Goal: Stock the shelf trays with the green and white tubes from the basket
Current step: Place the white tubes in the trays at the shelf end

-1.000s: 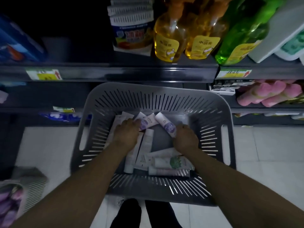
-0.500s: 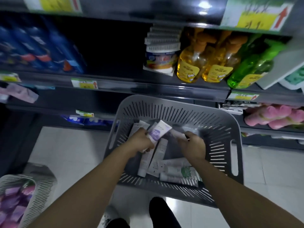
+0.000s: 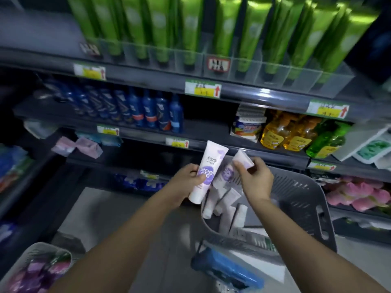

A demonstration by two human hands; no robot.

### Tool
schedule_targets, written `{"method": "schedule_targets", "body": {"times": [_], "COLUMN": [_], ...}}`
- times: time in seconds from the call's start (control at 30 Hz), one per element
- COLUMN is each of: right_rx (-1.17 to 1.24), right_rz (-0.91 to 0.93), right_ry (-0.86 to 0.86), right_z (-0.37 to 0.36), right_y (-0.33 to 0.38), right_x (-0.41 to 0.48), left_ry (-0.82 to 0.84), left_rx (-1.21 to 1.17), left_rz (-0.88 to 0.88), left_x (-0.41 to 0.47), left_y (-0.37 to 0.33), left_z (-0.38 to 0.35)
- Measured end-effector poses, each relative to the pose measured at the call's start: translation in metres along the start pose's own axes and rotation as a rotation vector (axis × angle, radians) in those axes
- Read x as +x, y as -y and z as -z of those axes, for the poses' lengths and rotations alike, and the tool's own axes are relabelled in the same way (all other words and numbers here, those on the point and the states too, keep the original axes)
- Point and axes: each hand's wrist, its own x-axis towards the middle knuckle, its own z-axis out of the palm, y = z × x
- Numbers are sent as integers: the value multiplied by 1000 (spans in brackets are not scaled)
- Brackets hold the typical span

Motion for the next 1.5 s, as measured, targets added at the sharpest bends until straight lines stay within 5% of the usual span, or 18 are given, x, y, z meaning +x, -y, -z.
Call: {"method": "schedule_targets", "body": {"times": [0.2, 0.73, 1.1, 1.5], "right_rx": [174, 250, 248, 51], "right_rz": [118, 422, 632, 765], "right_ry": [82, 334, 268, 151], "right_z": [-53, -152, -204, -238], "right_y": [103, 304, 413, 501], "right_x": [-37, -59, 5, 61], "left_ry": [-1, -396, -567, -560], "left_rx": [-57, -43, 45, 75], "left_rz": [-137, -500, -738, -839], "left_x": [-60, -114, -68, -7], "left_y": [-47, -171, -269, -350], "left_z": [91, 267, 336, 384]}}
